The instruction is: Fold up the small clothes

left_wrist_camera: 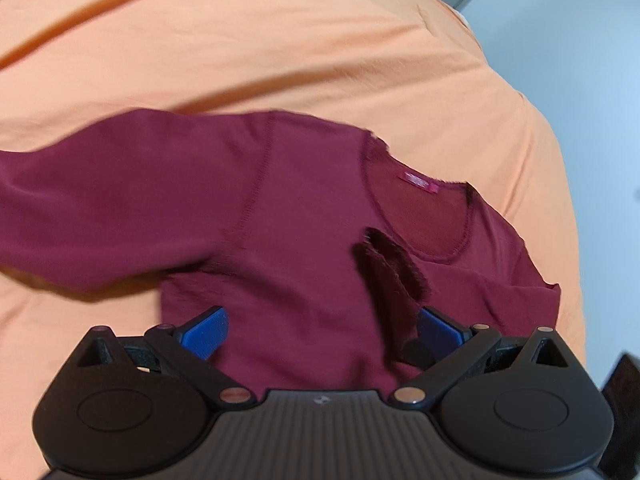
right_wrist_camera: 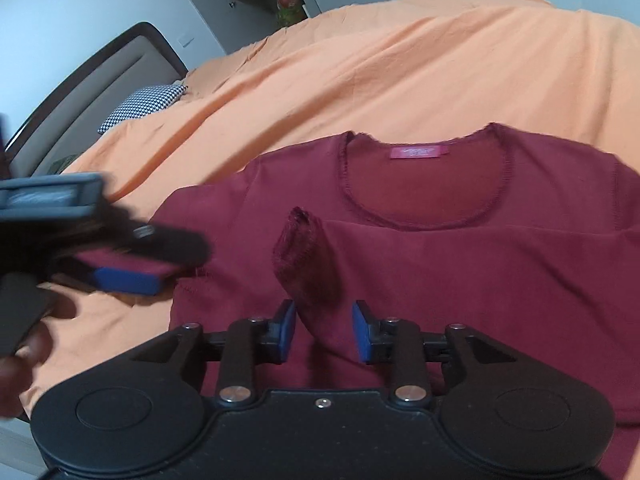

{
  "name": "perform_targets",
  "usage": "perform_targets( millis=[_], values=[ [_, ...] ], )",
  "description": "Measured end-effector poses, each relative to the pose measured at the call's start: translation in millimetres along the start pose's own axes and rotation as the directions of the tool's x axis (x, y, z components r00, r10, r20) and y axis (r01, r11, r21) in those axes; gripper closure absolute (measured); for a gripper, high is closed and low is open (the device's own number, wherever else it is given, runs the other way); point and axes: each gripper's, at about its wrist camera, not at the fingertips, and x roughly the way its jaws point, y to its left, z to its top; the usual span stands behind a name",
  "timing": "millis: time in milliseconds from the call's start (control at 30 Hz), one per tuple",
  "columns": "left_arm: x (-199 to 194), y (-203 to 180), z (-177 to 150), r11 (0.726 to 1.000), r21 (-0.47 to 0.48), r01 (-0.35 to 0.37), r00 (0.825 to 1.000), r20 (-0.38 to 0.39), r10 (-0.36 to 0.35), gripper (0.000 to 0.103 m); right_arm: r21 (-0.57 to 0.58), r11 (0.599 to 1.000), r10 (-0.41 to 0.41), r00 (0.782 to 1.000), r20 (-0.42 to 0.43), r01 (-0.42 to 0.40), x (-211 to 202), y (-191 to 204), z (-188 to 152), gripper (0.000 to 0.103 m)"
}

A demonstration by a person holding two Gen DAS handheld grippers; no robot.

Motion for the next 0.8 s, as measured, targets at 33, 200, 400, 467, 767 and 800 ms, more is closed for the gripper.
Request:
perform_targets(
  millis=[33,200,400,467,767,800],
  values=[
    [4.6,-3.1,0.0,1.0,0.008,0.005,1.0,-0.005,-0.005,0.001,0.009,1.0,-0.001,1.0,0.008,0.001,-11.3,-7.5,-1.7,0.058],
    [29.4,-34.8,2.4,0.996,0.078,0.038,0.999,-0.006,-0.038,0.005,0.08,0.996,-0.053,0.997,0.055,0.049,-71.6,-65.2,-7.0,0.046],
    [56.7,-43.7,1.1,0.998,0.054,-0.01,1.0,-0.028,0.011,0.011,0.17,0.978,-0.138,0.988,0.071,0.124,-119.9,-117.4,-19.4,0.045],
    [62.9,-46.4,0.1,0.997,0.07,-0.026,0.999,-0.025,0.027,0.012,0.201,0.969,-0.164,0.984,0.075,0.146,-128.5,-130.5,-22.1,0.045],
    [63.2,-43.2,9.4,0.996,0.083,-0.029,1.0,0.01,0.028,0.043,0.269,0.945,-0.217,0.971,0.098,0.184,-139.3,-152.6,-22.9,0.045],
    [63.2,-43.4,9.8,0.996,0.09,-0.025,1.0,0.009,0.024,0.053,0.271,0.945,-0.217,0.971,0.097,0.184,-139.0,-152.9,-22.6,0.045]
  ],
)
